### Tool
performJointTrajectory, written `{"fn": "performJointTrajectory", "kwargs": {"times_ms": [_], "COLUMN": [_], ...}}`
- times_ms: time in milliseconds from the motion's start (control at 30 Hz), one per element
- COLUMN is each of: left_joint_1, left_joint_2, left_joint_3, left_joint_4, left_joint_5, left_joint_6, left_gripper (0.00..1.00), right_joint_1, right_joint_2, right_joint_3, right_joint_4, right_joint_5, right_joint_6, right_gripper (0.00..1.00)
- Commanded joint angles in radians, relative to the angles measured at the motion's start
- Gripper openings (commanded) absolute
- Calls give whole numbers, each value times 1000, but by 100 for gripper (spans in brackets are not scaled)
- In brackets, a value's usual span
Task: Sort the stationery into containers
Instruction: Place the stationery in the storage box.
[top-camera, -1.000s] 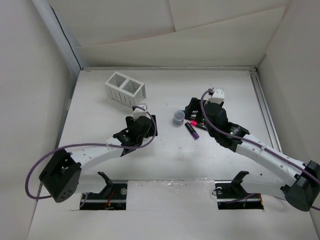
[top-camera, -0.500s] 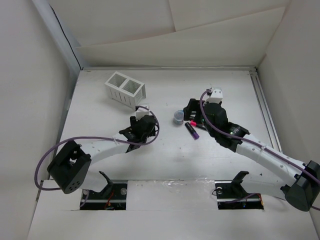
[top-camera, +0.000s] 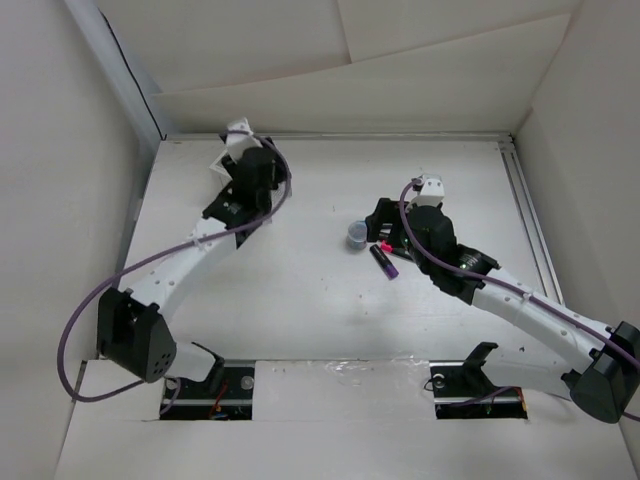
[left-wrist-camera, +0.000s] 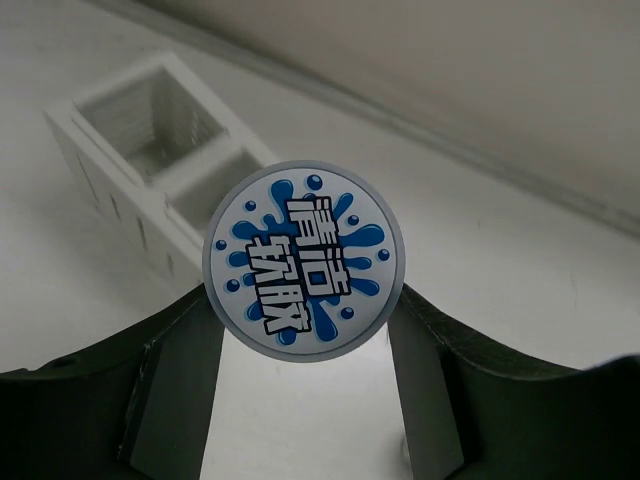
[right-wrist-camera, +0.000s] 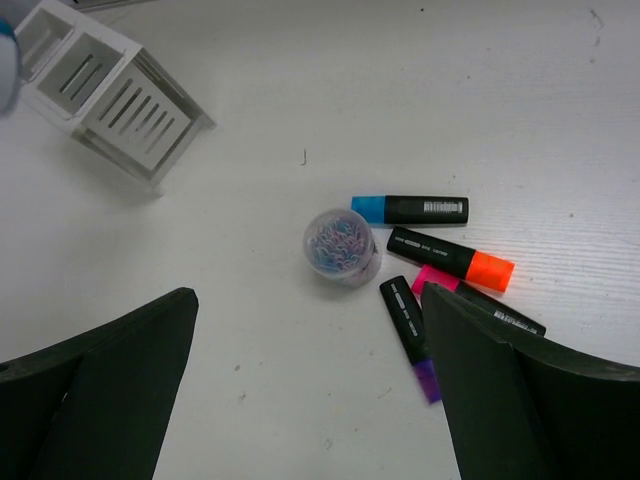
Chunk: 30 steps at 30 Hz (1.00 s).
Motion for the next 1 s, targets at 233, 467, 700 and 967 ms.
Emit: {"fn": "performJointTrajectory", "kwargs": {"times_ms": [233,467,700,967], "left_joint_1": [271,348,369,369], "left_joint_2": [305,408,449,482], "left_joint_3": [392,438,467,458], "left_joint_4": [-5,-14,-26,-36], "left_joint_5": [47,78,69,68], "left_joint_6": [40,38,60,60], "left_gripper": [30,28,28,28], "right_joint_1": [13,13,13,13], "right_joint_2": [-32,-32,-23,-14], "right_joint_3": [7,7,7,7], "right_joint_4": [57,57,57,57], "right_joint_5": [-31,-49,-58,-49], "right_joint_6": [-15,-15,-15,-15], "right_gripper": [100,100,100,100]}}
